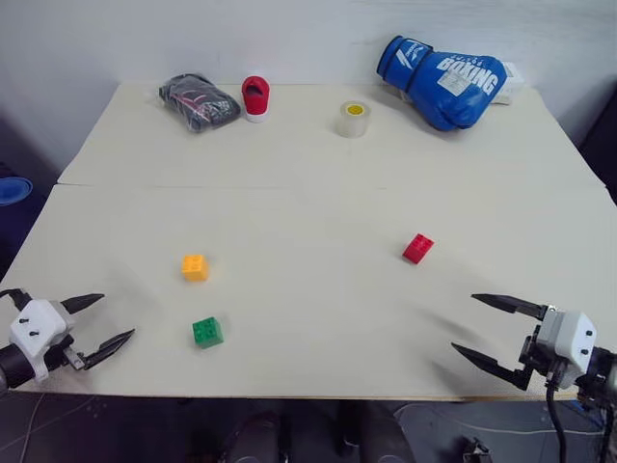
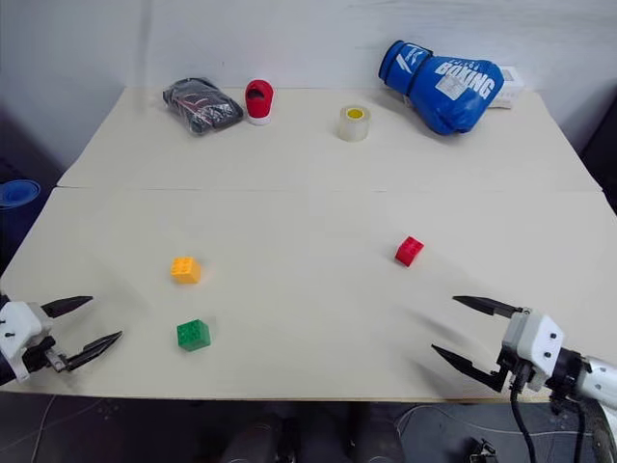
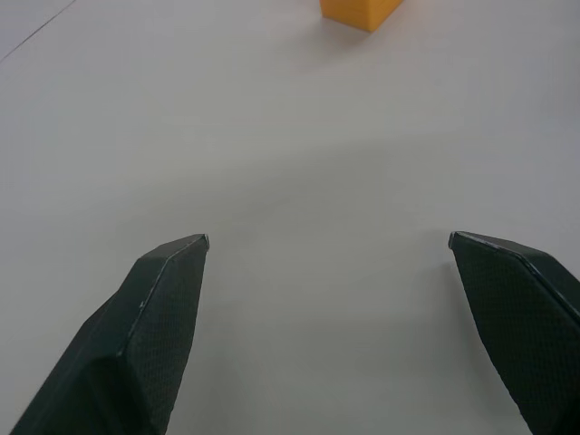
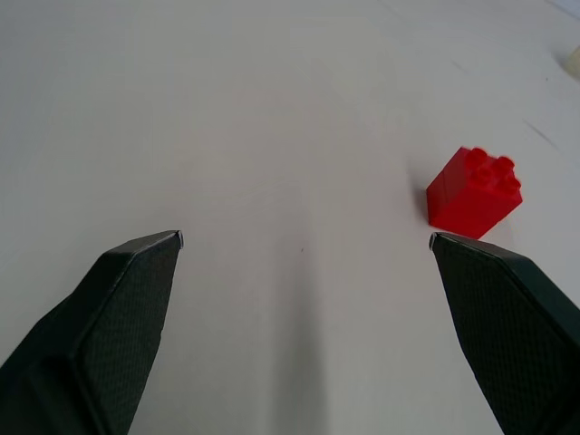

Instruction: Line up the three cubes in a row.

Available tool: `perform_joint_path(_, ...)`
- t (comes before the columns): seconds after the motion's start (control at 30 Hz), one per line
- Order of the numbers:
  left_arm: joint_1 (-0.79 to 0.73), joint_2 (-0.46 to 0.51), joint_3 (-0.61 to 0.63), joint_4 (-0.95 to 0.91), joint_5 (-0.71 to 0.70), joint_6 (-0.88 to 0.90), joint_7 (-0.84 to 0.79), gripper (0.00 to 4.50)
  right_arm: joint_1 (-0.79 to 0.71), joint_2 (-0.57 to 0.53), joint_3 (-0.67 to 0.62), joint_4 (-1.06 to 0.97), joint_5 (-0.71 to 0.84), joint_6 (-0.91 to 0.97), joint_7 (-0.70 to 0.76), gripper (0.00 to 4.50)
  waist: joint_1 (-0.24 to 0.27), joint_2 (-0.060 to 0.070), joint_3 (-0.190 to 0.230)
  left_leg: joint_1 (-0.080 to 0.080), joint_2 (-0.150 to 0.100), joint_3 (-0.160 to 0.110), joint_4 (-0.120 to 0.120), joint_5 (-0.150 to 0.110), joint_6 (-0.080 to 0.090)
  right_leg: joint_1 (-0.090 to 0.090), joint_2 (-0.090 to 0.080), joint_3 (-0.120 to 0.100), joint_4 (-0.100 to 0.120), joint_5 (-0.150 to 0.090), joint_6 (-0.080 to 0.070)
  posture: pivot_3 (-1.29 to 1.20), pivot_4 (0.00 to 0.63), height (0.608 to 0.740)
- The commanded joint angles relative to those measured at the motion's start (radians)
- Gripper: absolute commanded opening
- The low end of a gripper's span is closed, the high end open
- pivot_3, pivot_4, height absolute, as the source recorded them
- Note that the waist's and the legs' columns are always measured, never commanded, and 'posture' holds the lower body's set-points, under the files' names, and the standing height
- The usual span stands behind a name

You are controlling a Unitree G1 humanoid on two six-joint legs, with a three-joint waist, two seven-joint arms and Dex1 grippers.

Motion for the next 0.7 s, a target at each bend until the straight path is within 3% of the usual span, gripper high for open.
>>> perform_joint_path(0.03,0.009,0.016,0.036,-0.032,-0.026,0.027,0.010,4.48,-0.026,0.002,0.012,-0.003,-0.004,-0.002,-0.016,4.50,0.003,0.000,0.000,0.000,0.000,0.000,0.000,0.000,0.000,0.000,0.000,0.000,0.000,0.000,0.000,0.00,0.150,0.740)
perform_joint_path(0.23,0.018,0.019,0.008,-0.215,-0.124,0.246,-0.017,4.48,-0.005,0.025,-0.008,-0.049,0.001,0.033,-0.086,4.50,0.013,0.000,0.000,-0.001,0.000,0.000,0.000,0.002,0.003,0.000,0.000,-0.001,-0.001,0.000,0.000,0.00,0.150,0.740)
perform_joint_path(0.43,-0.134,0.020,-0.094,-0.425,-0.283,0.444,-0.066,4.48,0.139,0.063,-0.189,-0.038,0.012,0.043,-0.179,4.50,0.028,0.000,0.000,0.000,0.000,0.000,0.001,0.002,0.003,0.001,0.000,0.000,0.000,0.000,0.000,0.00,0.150,0.740)
perform_joint_path(0.6,-0.239,0.002,-0.250,-0.494,-0.221,0.398,-0.127,4.48,0.243,0.119,-0.232,-0.016,-0.020,0.046,-0.229,4.50,0.023,0.000,0.000,0.000,-0.001,0.000,0.001,0.002,0.003,0.002,0.001,0.000,0.000,0.000,0.000,0.00,0.150,0.740)
perform_joint_path(0.7,-0.283,-0.009,-0.282,-0.492,-0.232,0.410,-0.133,4.48,0.182,0.125,-0.183,-0.001,-0.022,0.043,-0.237,4.50,-0.001,0.001,0.000,0.001,0.000,0.002,0.001,0.003,0.003,0.002,0.003,0.002,0.002,0.000,0.000,0.00,0.150,0.740)
